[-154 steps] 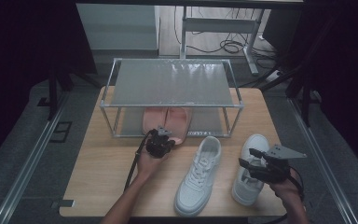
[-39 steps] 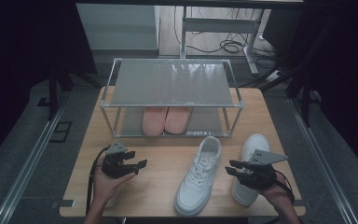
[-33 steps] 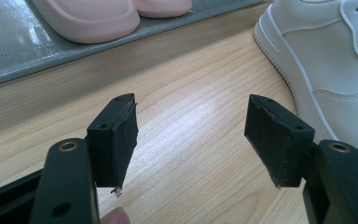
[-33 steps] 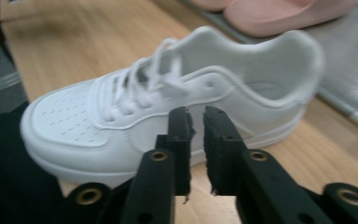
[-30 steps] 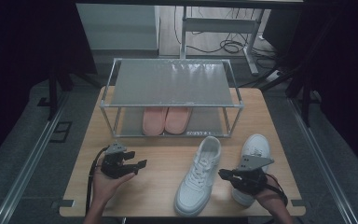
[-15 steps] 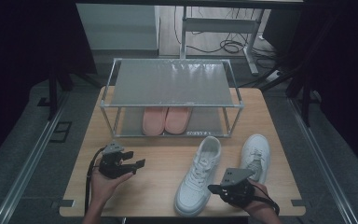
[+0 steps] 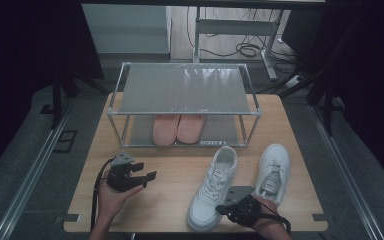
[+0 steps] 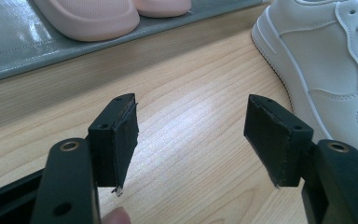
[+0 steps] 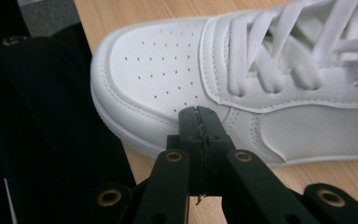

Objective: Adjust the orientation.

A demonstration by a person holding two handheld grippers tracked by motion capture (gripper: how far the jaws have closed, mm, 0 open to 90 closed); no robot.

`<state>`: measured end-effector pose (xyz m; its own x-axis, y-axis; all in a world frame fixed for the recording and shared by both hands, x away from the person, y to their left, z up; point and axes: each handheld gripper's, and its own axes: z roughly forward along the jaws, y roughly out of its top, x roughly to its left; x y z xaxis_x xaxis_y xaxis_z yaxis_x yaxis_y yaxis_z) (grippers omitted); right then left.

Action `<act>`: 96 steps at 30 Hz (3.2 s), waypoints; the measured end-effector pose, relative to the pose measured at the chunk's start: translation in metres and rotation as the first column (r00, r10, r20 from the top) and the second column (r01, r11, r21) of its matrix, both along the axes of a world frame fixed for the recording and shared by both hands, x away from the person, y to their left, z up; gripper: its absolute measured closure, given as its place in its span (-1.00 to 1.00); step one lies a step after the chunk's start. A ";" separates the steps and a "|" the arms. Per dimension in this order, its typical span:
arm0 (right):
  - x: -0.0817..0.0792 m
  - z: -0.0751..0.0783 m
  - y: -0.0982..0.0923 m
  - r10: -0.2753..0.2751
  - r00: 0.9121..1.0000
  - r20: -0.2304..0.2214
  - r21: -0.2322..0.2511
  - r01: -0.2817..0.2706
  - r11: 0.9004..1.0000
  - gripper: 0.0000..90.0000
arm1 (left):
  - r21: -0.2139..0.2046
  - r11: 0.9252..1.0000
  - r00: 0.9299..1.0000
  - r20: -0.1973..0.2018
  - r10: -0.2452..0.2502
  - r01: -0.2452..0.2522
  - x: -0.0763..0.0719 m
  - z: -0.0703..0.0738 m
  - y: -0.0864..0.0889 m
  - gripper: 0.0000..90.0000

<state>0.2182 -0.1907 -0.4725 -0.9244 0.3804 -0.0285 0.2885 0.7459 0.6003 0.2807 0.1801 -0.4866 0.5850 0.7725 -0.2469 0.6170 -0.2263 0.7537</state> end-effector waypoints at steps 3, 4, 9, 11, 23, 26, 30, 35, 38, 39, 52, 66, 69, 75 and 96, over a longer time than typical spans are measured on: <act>0.000 -0.001 0.000 -0.002 1.000 -0.004 0.001 0.002 1.000 1.00 | 0.000 1.000 1.000 -0.004 0.003 -0.003 0.000 -0.001 0.000 -0.21; 0.000 -0.001 0.000 -0.002 1.000 -0.004 0.001 0.002 1.000 1.00 | 0.002 1.000 1.000 -0.005 0.000 0.000 0.000 -0.002 0.000 -0.21; 0.001 -0.001 0.001 -0.003 1.000 -0.001 0.003 0.003 1.000 1.00 | 0.004 1.000 1.000 -0.006 -0.002 0.002 0.000 -0.002 -0.002 -0.21; 0.001 -0.002 0.002 -0.004 1.000 0.000 0.008 0.004 1.000 1.00 | 0.004 1.000 1.000 -0.008 -0.005 0.005 0.000 -0.002 -0.003 -0.21; 0.004 -0.005 0.007 -0.008 1.000 -0.012 0.047 0.009 0.999 1.00 | 0.002 1.000 1.000 -0.016 0.004 -0.004 0.001 -0.003 0.000 -0.21; 0.004 -0.005 0.008 -0.006 1.000 -0.011 0.048 0.006 0.999 1.00 | 0.000 1.000 1.000 -0.017 0.005 -0.005 0.001 -0.004 0.000 -0.21; 0.005 -0.006 0.010 -0.006 1.000 -0.014 0.067 0.007 0.998 1.00 | 0.000 1.000 1.000 -0.019 0.009 -0.009 0.001 -0.004 0.001 -0.21; 0.008 -0.008 0.019 0.002 1.000 -0.008 0.083 -0.002 0.997 1.00 | -0.002 1.000 1.000 -0.015 0.012 -0.012 0.000 -0.002 0.002 -0.21; 0.009 -0.009 0.023 0.004 1.000 -0.008 0.084 -0.003 0.996 1.00 | -0.003 1.000 1.000 -0.014 0.015 -0.016 0.000 -0.002 0.004 -0.21; 0.009 -0.009 0.024 0.007 1.000 -0.005 0.086 -0.006 0.996 1.00 | -0.003 1.000 1.000 -0.015 0.016 -0.016 0.001 -0.002 0.004 -0.21; 0.018 -0.012 0.034 -0.001 1.000 -0.022 0.130 0.004 0.992 1.00 | 0.000 1.000 1.000 -0.017 0.021 -0.021 0.001 -0.003 0.004 -0.21; 0.033 -0.016 0.050 -0.020 1.000 -0.016 0.162 0.022 0.987 1.00 | 0.003 1.000 0.999 -0.016 0.028 -0.028 0.001 -0.003 0.004 -0.21; 0.037 -0.016 0.054 -0.021 1.000 -0.016 0.167 0.023 0.986 1.00 | 0.004 0.999 0.999 -0.016 0.032 -0.032 0.001 -0.003 0.005 -0.21; 0.052 -0.018 0.062 -0.042 0.999 -0.022 0.190 0.045 0.981 1.00 | 0.004 0.999 0.999 -0.013 0.040 -0.040 0.000 -0.003 0.005 -0.21; 0.049 0.027 0.011 -0.205 0.978 0.028 0.243 0.193 0.951 1.00 | 0.001 0.999 0.999 -0.014 0.039 -0.039 0.000 -0.003 0.003 -0.21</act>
<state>0.2668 -0.1801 -0.4453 -0.8288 0.5582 0.0385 0.3799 0.5108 0.7712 0.2807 0.1834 -0.4899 0.5508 0.7948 -0.2548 0.6362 -0.2022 0.7446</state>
